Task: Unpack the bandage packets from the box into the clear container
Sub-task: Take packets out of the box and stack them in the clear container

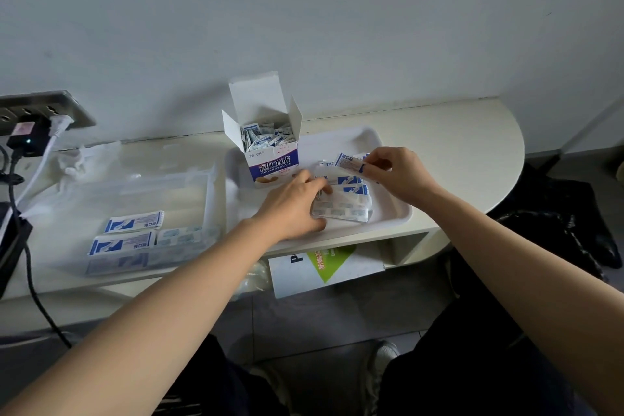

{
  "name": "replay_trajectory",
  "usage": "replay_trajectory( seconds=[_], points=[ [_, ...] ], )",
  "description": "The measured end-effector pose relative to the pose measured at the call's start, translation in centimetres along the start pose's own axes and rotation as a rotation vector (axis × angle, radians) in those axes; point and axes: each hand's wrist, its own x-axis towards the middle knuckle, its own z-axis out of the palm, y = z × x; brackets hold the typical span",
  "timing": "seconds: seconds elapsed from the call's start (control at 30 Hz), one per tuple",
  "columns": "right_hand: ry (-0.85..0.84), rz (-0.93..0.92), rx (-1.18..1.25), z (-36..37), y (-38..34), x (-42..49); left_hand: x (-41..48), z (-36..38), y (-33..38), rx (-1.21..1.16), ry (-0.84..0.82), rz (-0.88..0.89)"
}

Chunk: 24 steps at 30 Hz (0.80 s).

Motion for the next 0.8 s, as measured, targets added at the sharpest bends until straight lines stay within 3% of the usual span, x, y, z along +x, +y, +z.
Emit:
replay_trajectory(
  seconds=[0.4,0.8],
  points=[
    [-0.135,-0.007,-0.045,0.6,-0.3,-0.1,-0.5,0.1,-0.4,0.006,-0.029,-0.016],
    [-0.269,-0.036,-0.246,1.8,-0.6,0.1,-0.1,0.4,-0.6,-0.035,-0.023,-0.016]
  ],
)
